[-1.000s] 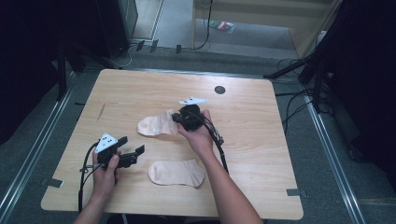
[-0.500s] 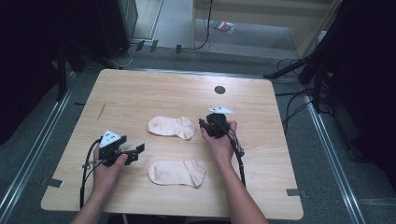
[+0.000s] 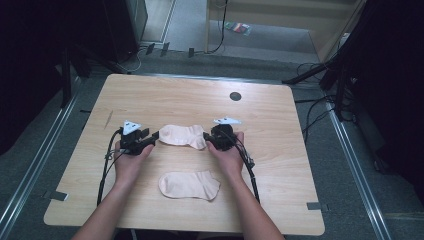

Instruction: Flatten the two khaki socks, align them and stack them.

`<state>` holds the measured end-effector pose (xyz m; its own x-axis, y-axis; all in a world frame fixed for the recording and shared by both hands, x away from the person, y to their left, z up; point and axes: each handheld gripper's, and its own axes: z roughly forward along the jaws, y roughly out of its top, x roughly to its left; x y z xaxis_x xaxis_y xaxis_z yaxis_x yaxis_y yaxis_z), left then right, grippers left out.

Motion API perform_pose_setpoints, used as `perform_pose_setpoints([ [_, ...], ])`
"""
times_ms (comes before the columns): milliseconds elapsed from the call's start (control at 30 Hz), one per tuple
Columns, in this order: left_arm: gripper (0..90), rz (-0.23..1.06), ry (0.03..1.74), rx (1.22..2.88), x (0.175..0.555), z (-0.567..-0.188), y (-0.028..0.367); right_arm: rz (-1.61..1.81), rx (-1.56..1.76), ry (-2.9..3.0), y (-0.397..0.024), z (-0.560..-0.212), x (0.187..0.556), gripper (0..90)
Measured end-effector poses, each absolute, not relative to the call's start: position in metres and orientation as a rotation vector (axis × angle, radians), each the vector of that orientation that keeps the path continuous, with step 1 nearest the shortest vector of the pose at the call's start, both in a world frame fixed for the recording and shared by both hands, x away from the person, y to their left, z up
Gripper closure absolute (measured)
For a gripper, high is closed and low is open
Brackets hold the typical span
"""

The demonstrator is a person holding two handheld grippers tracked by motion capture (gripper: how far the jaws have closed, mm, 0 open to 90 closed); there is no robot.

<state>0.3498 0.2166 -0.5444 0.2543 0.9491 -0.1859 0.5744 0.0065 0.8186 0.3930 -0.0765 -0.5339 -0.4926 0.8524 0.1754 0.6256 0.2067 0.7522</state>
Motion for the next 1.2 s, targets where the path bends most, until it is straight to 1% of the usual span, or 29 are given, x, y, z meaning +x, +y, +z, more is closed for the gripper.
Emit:
perform_pose_setpoints([
  [100, 61.2, 0.549, 1.439, 1.686, 0.358, -0.547, 0.216, 1.154, 1.400, 2.205, -0.073, -0.537, 0.394, 63.0],
  [133, 61.0, 0.544, 1.451, 1.697, 0.361, -0.548, 0.215, 1.147, 1.401, 2.206, -0.072, -0.538, 0.395, 63.0],
  [200, 57.8, 0.523, 1.457, 1.711, 0.365, -0.547, 0.214, 1.135, 1.408, 2.202, -0.071, -0.540, 0.396, 63.0],
  [267, 59.5, 0.518, 1.444, 1.734, 0.368, -0.546, 0.210, 1.130, 1.401, 2.186, -0.070, -0.540, 0.396, 64.3],
  [400, 68.3, 0.531, 1.425, 1.795, 0.371, -0.547, 0.203, 1.137, 1.380, 2.212, -0.065, -0.543, 0.395, 69.2],
  [433, 75.7, 0.537, 1.425, 1.804, 0.371, -0.547, 0.202, 1.132, 1.356, 2.230, -0.063, -0.544, 0.394, 72.7],
  [533, 87.2, 0.498, 1.393, 1.830, 0.369, -0.547, 0.203, 1.102, 1.307, 2.259, -0.061, -0.546, 0.392, 83.2],
  [567, 89.1, 0.499, 1.394, 1.835, 0.369, -0.548, 0.203, 1.101, 1.308, 2.266, -0.062, -0.545, 0.391, 85.3],
  [633, 90.0, 0.481, 1.381, 1.861, 0.368, -0.548, 0.206, 1.081, 1.321, 2.264, -0.065, -0.543, 0.390, 86.8],
  [800, 90.0, 0.484, 1.378, 1.881, 0.363, -0.546, 0.219, 1.039, 1.366, 2.230, -0.082, -0.541, 0.392, 88.8],
  [867, 90.0, 0.461, 1.368, 1.872, 0.361, -0.547, 0.220, 1.048, 1.409, 2.214, -0.091, -0.541, 0.393, 89.0],
  [933, 90.0, 0.395, 1.326, 1.872, 0.358, -0.548, 0.216, 1.064, 1.410, 2.216, -0.092, -0.542, 0.393, 88.7],
  [967, 90.0, 0.382, 1.294, 1.891, 0.356, -0.548, 0.211, 1.086, 1.397, 2.232, -0.090, -0.542, 0.392, 88.2],
  [1000, 90.0, 0.419, 1.270, 1.919, 0.352, -0.547, 0.206, 1.110, 1.368, 2.251, -0.089, -0.541, 0.391, 87.6],
  [1033, 88.9, 0.406, 1.257, 1.897, 0.350, -0.546, 0.204, 1.131, 1.340, 2.252, -0.088, -0.540, 0.390, 85.9],
  [1067, 84.5, 0.381, 1.251, 1.870, 0.349, -0.544, 0.204, 1.159, 1.330, 2.248, -0.088, -0.539, 0.389, 82.3],
  [1100, 75.0, 0.379, 1.259, 1.859, 0.349, -0.543, 0.203, 1.194, 1.337, 2.235, -0.089, -0.537, 0.389, 73.7],
  [1133, 66.5, 0.383, 1.263, 1.839, 0.349, -0.541, 0.202, 1.213, 1.345, 2.221, -0.091, -0.536, 0.389, 67.5],
  [1167, 61.5, 0.360, 1.252, 1.811, 0.349, -0.539, 0.203, 1.232, 1.364, 2.198, -0.093, -0.534, 0.389, 66.5],
  [1200, 56.7, 0.369, 1.259, 1.799, 0.349, -0.537, 0.205, 1.269, 1.383, 2.184, -0.096, -0.532, 0.390, 64.8],
])
